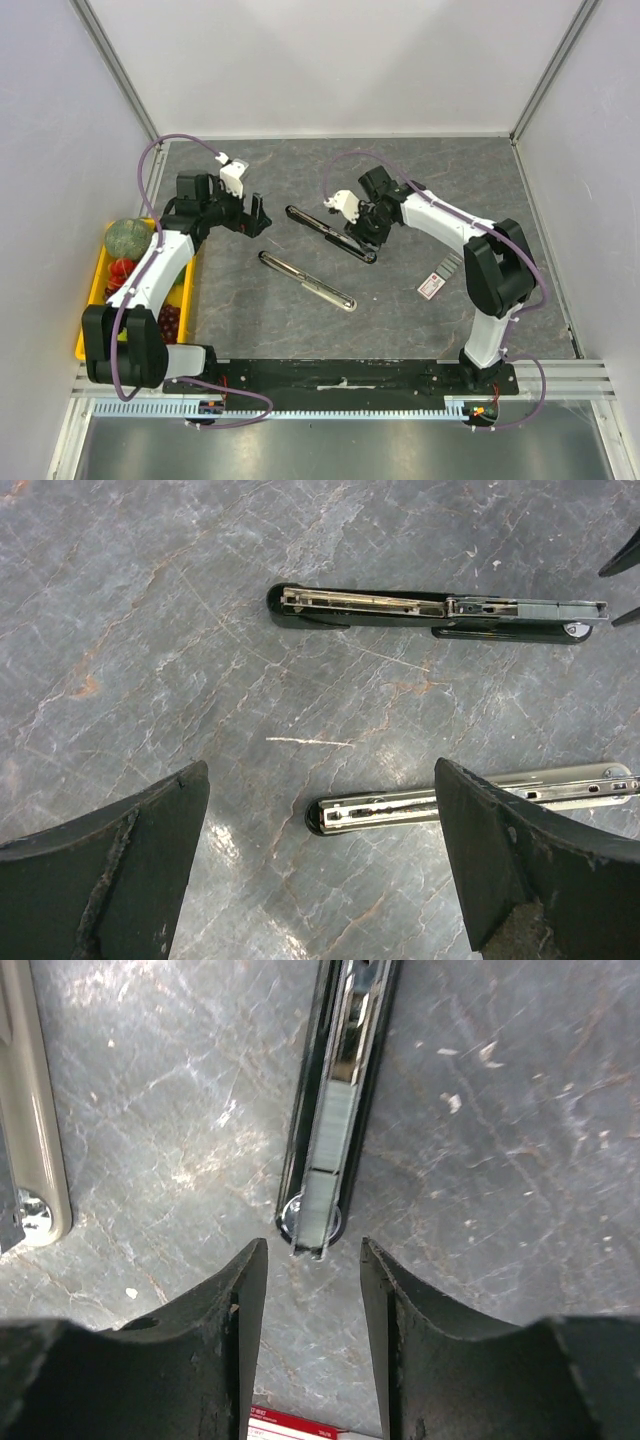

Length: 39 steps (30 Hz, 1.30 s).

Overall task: Load the staples into the stapler
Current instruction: Adjust the staple in the stapler, then close the stapler at the center of the board.

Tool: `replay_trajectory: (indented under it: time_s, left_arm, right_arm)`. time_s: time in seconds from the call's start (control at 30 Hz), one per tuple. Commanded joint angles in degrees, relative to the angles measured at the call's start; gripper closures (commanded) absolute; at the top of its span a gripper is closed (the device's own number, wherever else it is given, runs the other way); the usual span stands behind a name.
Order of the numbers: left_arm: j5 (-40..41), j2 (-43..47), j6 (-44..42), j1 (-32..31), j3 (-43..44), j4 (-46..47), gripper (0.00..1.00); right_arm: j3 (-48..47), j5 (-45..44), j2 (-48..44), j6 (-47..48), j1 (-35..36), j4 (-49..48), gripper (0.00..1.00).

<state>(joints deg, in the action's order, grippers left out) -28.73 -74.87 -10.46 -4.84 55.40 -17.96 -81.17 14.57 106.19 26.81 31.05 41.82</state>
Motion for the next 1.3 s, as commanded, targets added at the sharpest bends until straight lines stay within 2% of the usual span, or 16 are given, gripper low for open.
replay_trajectory:
  time_s: [0.0,0.27,0.53,0.6,0.7,0.77,0.87,0.97,1.13,1.2,1.23,1.27]
  left_arm:
    - [-5.6,-1.6,-4.2,0.4,-1.8,7.7,0.00]
    - [-8.3,-9.8,-5.4,0.4,-0.3,12.0,0.00]
    - [-12.9,-14.2,-6.0,0.4,0.1,16.9,0.00]
    - [-13.7,-15.4,-7.9,0.4,0.3,17.8,0.00]
    - [-15.6,-17.1,-11.2,0.5,1.1,17.5,0.00]
    - [-17.5,-18.1,-13.2,0.4,1.6,17.4,0.00]
    - [-18.7,-20.3,-17.1,0.4,2.6,17.5,0.00]
    - [-18.8,-22.9,-20.7,0.4,4.2,17.5,0.01]
    - [-22.8,-25.1,-30.4,0.4,5.3,14.4,0.04]
    - [-23.1,-25.8,-33.6,0.4,5.8,14.4,0.10]
    - [-23.3,-26.7,-35.1,0.4,6.4,13.7,0.17]
    - [-23.5,-27.3,-36.4,0.4,6.7,13.3,0.20]
  right_arm:
    - [6.1,2.7,-3.5,1.3,-0.1,-6.1,0.50]
    - [8.0,1.5,-2.0,0.8,0.0,-9.6,0.49]
    - [7.5,-0.5,1.3,1.3,0.0,-10.9,0.50]
    - [7.3,-0.3,2.2,1.4,0.0,-10.8,0.53]
    - [6.8,0.0,3.1,1.8,0.0,-10.3,0.66]
    - [6.7,0.0,3.1,2.8,-0.1,-9.6,0.78]
    - [7.6,-0.2,2.3,5.3,-0.3,-9.2,0.90]
    - [8.3,0.5,0.9,7.5,-1.4,-9.1,0.93]
    - [7.8,1.5,0.9,8.5,-3.1,-8.9,0.94]
    - [7.2,1.0,1.7,8.5,-3.2,-9.0,0.94]
    - [7.0,1.0,1.9,8.5,-3.3,-8.9,0.93]
    - [6.6,0.9,2.1,8.5,-3.3,-9.0,0.94]
